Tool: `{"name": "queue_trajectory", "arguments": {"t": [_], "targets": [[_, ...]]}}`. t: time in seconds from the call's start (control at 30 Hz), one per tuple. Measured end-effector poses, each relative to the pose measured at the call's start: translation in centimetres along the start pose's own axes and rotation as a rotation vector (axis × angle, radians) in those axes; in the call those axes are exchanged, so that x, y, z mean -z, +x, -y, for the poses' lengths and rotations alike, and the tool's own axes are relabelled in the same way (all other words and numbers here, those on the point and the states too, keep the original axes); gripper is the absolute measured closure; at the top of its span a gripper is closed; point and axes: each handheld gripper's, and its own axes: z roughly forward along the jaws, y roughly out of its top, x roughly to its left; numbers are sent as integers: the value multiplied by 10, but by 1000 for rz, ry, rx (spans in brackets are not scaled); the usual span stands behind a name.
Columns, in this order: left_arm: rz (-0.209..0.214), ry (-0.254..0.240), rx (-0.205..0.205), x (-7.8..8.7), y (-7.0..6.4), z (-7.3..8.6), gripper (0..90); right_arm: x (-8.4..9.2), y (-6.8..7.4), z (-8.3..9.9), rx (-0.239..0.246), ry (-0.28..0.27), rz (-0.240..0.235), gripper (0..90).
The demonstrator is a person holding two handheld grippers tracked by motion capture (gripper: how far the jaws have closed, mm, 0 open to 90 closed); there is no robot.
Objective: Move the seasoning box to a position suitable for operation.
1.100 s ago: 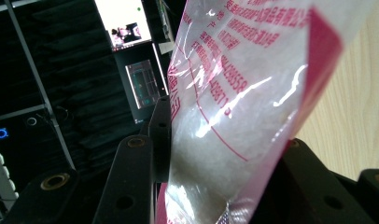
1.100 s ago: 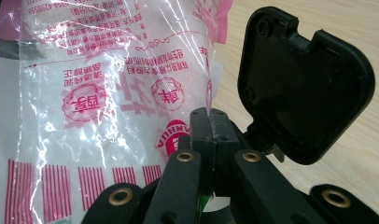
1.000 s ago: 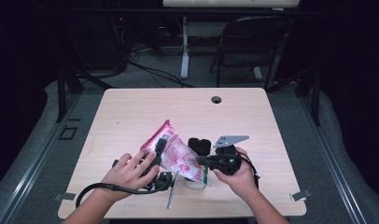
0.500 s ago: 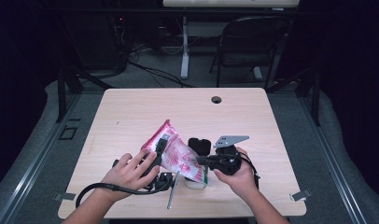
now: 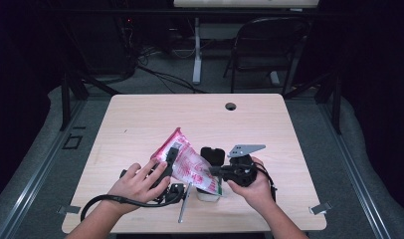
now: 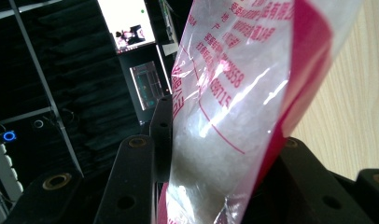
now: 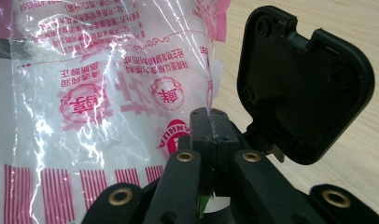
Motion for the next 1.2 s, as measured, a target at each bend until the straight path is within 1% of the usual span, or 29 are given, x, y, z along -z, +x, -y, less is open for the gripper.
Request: {"name": "queue_trajectory", "arguments": {"t": [0.33, 0.4, 0.47, 0.5, 0.53, 0.57, 0.93, 1.03, 1.2], "targets": [[1, -1, -2, 0, 1, 0, 662, 0, 0, 0, 0, 1, 0, 900], [9, 5, -7, 1, 2, 0, 663, 0, 0, 0, 0, 1, -1, 900], [3, 0, -5, 1, 2, 0, 663, 0, 0, 0, -2, -2, -2, 900], [-12, -5, -7, 0, 1, 0, 663, 0, 0, 0, -3, -2, -3, 900], [-8, -2, -11, 1, 1, 0, 663, 0, 0, 0, -3, -2, -3, 900], [-20, -5, -11, 1, 1, 0, 663, 0, 0, 0, -3, -3, -3, 900], [-23, -1, -23, 1, 2, 0, 663, 0, 1, 0, -2, -4, 2, 900], [-25, -6, -17, 1, 2, 0, 663, 0, 0, 0, -3, -5, 1, 900], [-28, -8, -19, 1, 2, -1, 663, 0, 0, 0, -5, -4, 3, 900]]}}
